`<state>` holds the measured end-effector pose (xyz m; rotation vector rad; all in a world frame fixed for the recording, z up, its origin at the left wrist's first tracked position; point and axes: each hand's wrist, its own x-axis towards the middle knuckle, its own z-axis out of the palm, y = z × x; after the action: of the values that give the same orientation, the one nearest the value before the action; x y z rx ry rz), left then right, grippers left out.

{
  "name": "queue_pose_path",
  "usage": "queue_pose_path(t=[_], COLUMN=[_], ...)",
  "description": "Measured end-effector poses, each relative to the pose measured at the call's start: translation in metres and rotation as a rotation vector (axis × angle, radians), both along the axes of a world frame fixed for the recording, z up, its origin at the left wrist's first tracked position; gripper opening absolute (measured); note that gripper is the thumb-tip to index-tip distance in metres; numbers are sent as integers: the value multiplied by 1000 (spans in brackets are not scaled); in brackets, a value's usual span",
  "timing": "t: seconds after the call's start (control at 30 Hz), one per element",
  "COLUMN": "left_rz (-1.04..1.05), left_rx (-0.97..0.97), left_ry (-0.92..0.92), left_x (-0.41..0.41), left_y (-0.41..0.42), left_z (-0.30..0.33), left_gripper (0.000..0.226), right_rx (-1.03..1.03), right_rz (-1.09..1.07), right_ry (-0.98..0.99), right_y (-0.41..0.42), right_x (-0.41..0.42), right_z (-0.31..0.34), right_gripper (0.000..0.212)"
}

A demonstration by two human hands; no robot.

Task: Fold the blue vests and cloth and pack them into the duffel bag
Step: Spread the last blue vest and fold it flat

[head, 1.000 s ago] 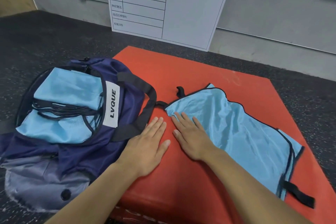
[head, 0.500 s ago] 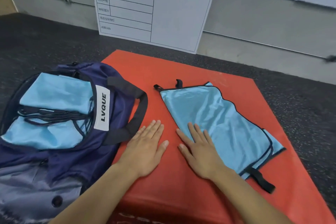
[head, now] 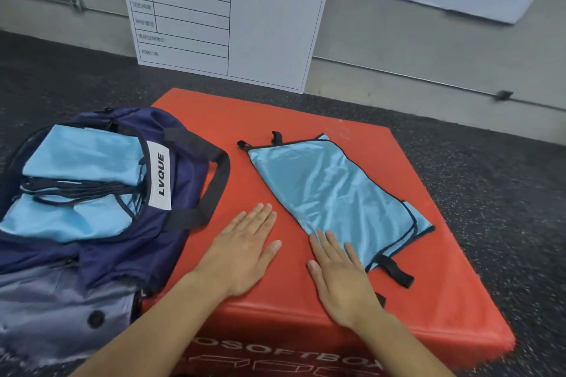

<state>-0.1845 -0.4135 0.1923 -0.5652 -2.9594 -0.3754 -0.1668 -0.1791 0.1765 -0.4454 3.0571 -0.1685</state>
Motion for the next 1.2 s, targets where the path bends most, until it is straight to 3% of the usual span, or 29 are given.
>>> queue_pose_path(t=[0.1,0.2,0.27,0.4,0.53,0.63,0.73,0.9,1.2], left_rz=[7,55,87,78,-6,-71,-135,-189,-232], left_rx=[-11,3,44,41,-51,-78,-45,-50,-56], left_ry=[65,111,120,139,98,55,36,-6,-128], left_x=[-4,-9,-11,-10,-8,-5,-2,7,52], left_y=[-15,-32,-40,-34,-15,0,7,0,-25], left_z=[1,2,2,-2,-18,-29,-33,-36,-19], left_gripper=[82,76,70,66,62,61,64,68,73], right_rx=[-47,-386,-549,-237,0,-87,-365,17,-23], right_rz=[-80,42,84,76,1,51,121,64,118], right_ry=[-57,-255,-277,-43,-106,-175,-270,-85,-155], right_y=[-52,-110,-115,-48,4,15,34,104,160], right_x=[-12,-35,-50,-65,-47,-24,-21,-26,-7], right_z=[0,3,18,32,7,1,12,3,10], right_gripper=[82,63,63,58,62,77,58,78,75])
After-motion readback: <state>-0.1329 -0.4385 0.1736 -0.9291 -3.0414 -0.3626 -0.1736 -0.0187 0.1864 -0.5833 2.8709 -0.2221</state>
